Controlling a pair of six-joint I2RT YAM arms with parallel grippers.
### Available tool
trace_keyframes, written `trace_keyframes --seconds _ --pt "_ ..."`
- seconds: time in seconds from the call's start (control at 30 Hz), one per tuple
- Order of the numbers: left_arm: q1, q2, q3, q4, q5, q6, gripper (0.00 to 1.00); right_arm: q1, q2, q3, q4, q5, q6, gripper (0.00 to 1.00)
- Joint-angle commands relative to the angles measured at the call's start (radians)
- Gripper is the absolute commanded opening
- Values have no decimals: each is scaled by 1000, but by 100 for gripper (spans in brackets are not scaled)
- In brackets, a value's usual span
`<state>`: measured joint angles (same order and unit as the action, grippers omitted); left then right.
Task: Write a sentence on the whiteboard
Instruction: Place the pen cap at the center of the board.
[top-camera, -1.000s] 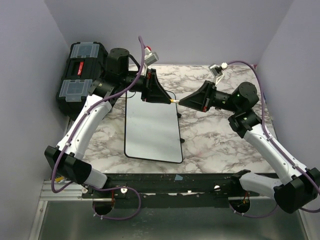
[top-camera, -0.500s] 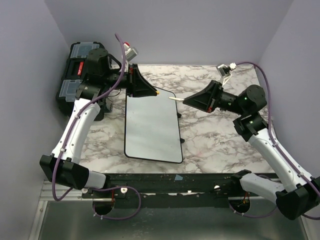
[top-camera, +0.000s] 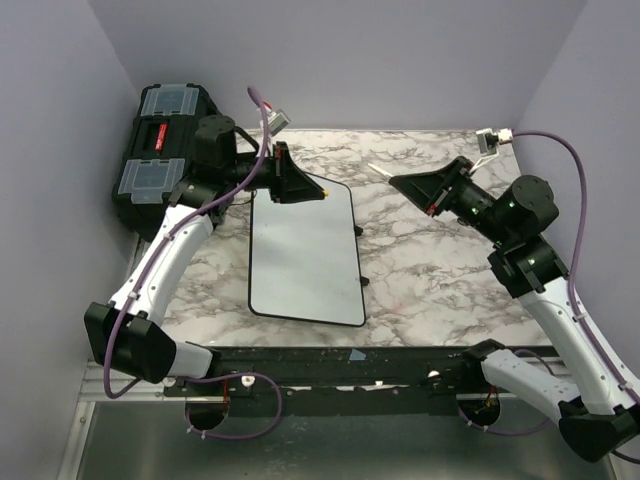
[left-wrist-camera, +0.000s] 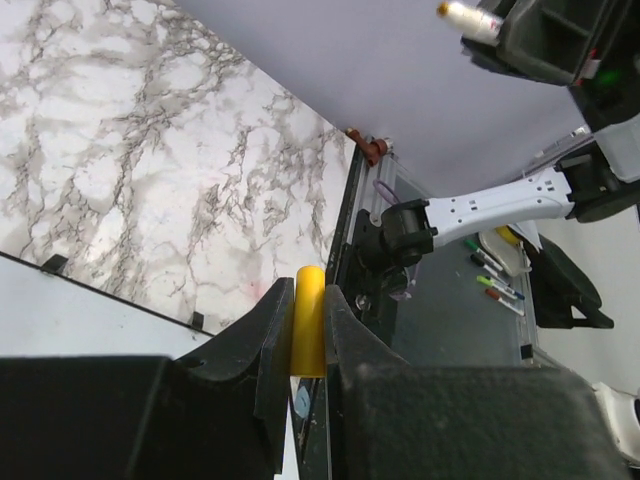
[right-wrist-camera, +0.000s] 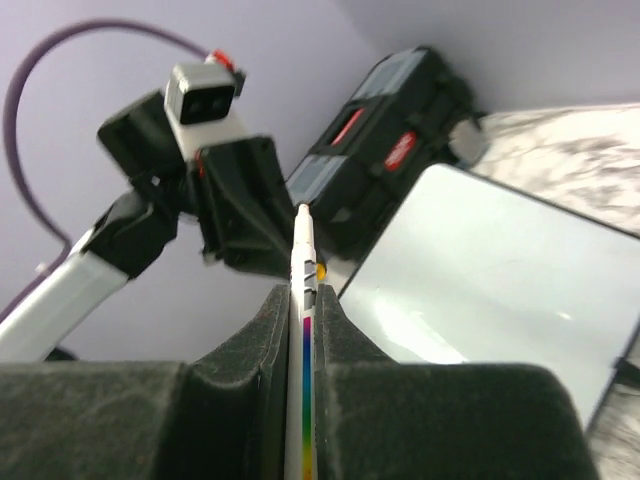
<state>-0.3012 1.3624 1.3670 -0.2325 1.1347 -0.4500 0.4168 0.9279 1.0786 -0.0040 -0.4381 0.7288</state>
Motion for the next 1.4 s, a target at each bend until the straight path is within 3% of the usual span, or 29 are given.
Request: trace_keyframes --seconds 0.0,0.23,0.43,0.73,1.03,1.23,1.37 --pt "-99 80 -18 66 -163 -20 0 -5 -34 61 -152 357 -79 1" --pt "-288 244 -4 174 -355 -20 0 -5 16 141 -243 540 -102 1" --pt "-403 423 -33 331 -571 -48 0 -5 -48 114 -232 750 -95 1" --pt "-517 666 66 372 -784 -56 0 -4 -60 85 -237 757 -111 1" --pt "-563 780 133 363 -880 -62 4 -4 -60 60 -233 755 -107 1" --pt "-593 828 183 347 -859 -35 14 -4 -64 51 -232 760 -106 1" --pt "-605 844 200 334 -856 -32 26 -5 -70 47 -240 768 -104 1"
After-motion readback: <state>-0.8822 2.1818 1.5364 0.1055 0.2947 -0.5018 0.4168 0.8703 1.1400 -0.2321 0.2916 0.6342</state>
